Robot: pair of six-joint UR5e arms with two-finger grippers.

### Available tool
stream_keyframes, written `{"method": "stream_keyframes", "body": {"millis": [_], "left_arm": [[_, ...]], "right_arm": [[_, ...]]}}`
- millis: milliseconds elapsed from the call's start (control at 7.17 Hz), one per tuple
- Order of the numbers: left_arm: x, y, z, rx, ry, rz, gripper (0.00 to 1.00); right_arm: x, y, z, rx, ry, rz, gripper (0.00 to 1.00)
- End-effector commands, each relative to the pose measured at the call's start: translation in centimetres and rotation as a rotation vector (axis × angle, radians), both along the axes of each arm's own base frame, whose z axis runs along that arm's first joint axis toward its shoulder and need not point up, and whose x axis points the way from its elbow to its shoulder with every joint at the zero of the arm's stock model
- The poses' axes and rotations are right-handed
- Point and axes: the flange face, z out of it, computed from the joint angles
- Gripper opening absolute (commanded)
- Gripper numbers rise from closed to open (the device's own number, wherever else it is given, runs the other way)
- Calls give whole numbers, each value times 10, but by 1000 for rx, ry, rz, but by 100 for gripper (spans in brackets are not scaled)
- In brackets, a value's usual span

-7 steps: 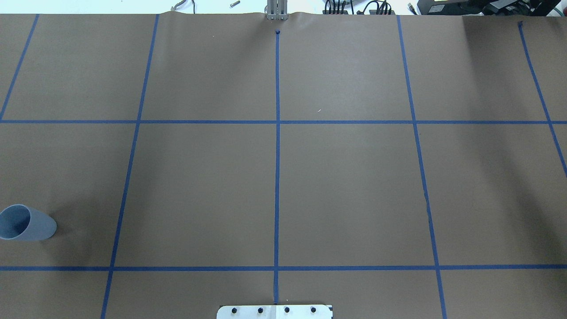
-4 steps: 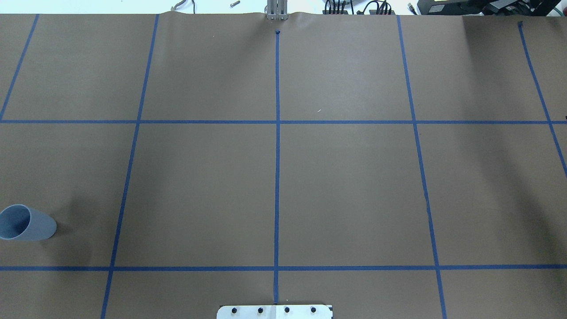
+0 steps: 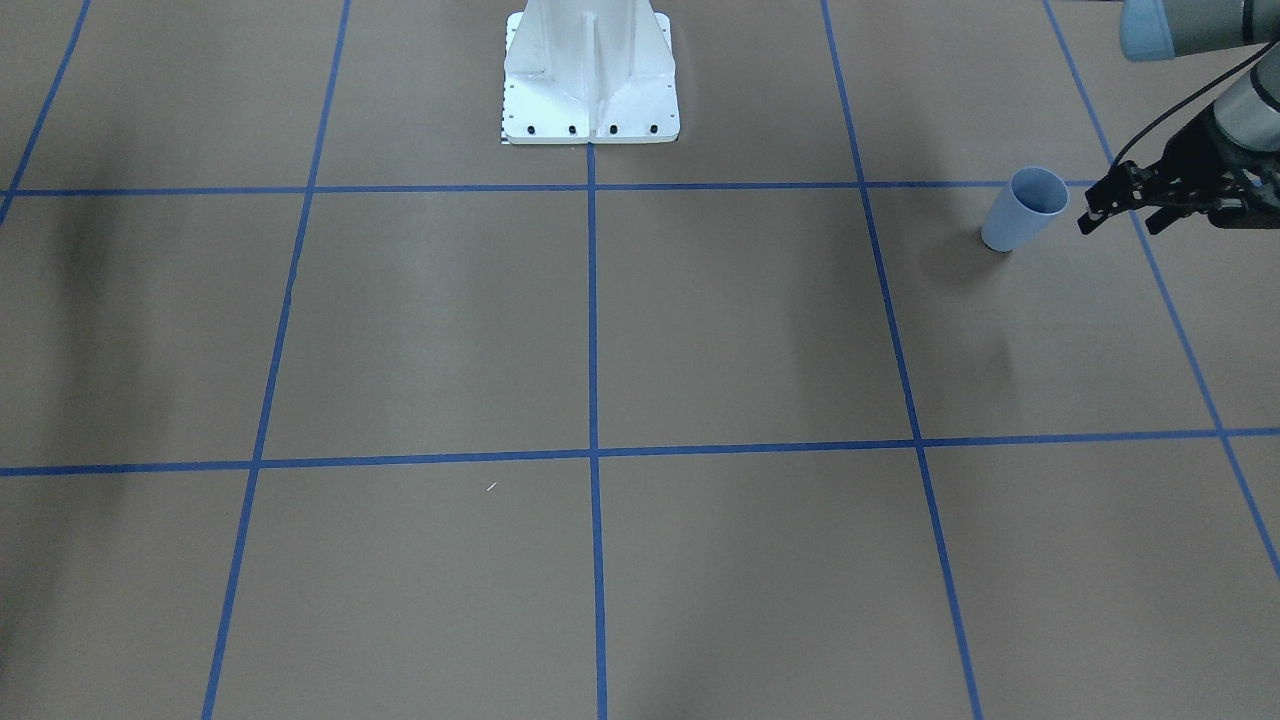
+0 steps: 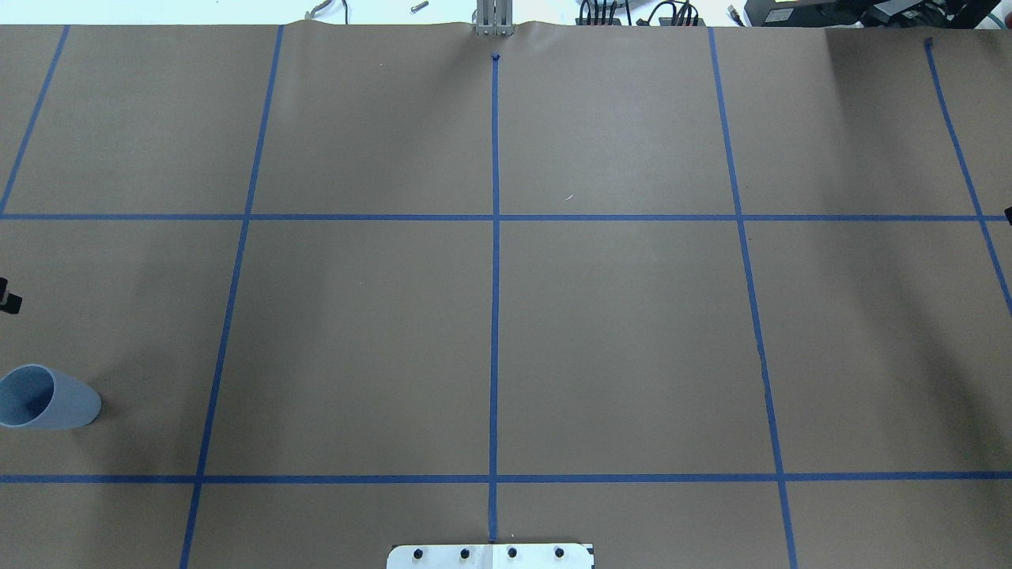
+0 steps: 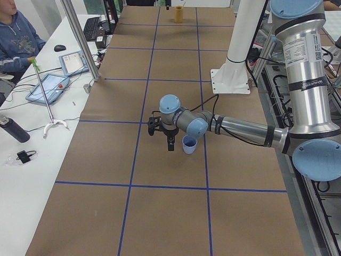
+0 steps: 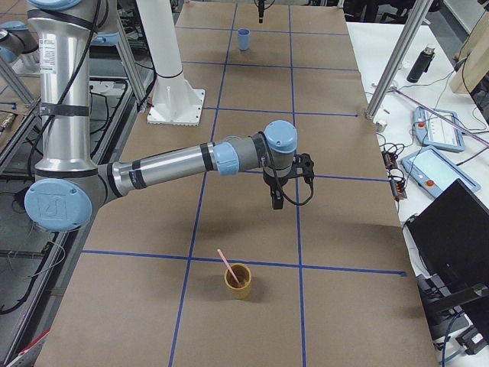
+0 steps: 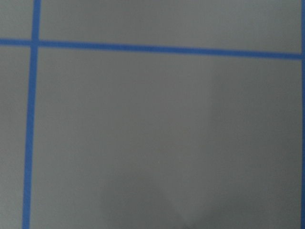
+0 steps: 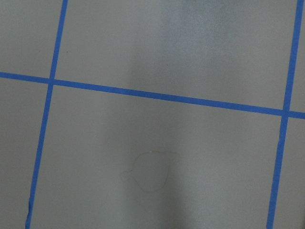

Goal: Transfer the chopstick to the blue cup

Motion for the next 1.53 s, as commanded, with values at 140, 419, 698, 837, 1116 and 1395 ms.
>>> {"method": "stream_keyframes", "body": {"millis": [140,419,698,837,1116,1395], "left_arm": [[-7,58,32,30,20,29,98],[8,64,33,20,20,67,98],[17,68,42,3,11,92,98],[21,67,44,0,9,99,98],[25,66,47,-6,8,106,67],[33,58,44,-15,23,108,0]], "right_arm": [[-4,1,0,-4,-6,-9,100],[-6,1,-1,-3,-6,-12,100],[-6,1,-2,2,-7,-12,100],[-5,1,-2,0,-6,-10,100],[-6,1,-3,2,-7,-11,100],[-5,1,-3,1,-5,-9,100]]}}
